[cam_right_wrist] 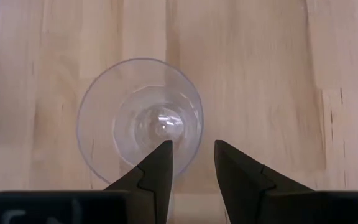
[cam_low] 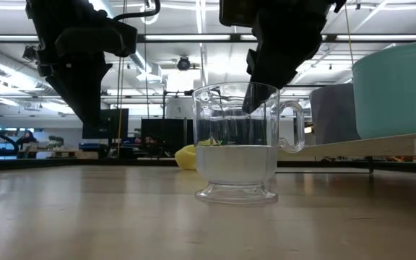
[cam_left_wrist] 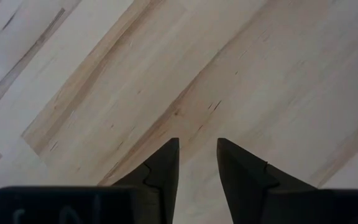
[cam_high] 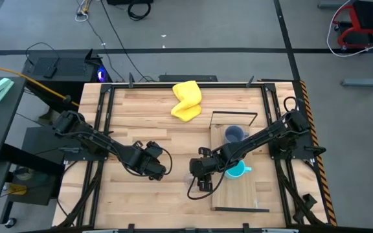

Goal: Stack small to large cups/mugs on shelf
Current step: Put the transparent mug on the shelf

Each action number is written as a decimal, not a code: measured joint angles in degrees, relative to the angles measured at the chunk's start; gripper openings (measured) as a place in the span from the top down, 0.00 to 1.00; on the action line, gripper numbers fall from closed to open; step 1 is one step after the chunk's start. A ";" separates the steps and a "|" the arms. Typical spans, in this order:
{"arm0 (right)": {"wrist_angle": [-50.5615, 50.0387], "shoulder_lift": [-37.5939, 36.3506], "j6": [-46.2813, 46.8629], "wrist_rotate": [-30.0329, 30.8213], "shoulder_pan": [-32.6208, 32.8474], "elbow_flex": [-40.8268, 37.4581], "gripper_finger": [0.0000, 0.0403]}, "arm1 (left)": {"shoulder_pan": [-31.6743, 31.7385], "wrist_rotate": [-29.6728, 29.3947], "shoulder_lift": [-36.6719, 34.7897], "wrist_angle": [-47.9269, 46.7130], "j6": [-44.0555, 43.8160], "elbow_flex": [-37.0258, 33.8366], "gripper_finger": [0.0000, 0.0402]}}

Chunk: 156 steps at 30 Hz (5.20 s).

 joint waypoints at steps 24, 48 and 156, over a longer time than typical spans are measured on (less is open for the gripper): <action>0.42 -0.02 0.22 -0.21 -0.73 -0.61 0.89 | 0.00 0.00 0.00 0.07 0.00 0.00 0.72; -0.14 -0.02 0.13 -0.63 -1.61 3.68 0.99 | -0.07 0.00 0.00 0.13 0.04 0.00 0.72; -36.65 -8.41 72.96 17.36 32.35 0.64 0.83 | 0.00 -4.65 0.02 6.56 12.59 0.00 0.71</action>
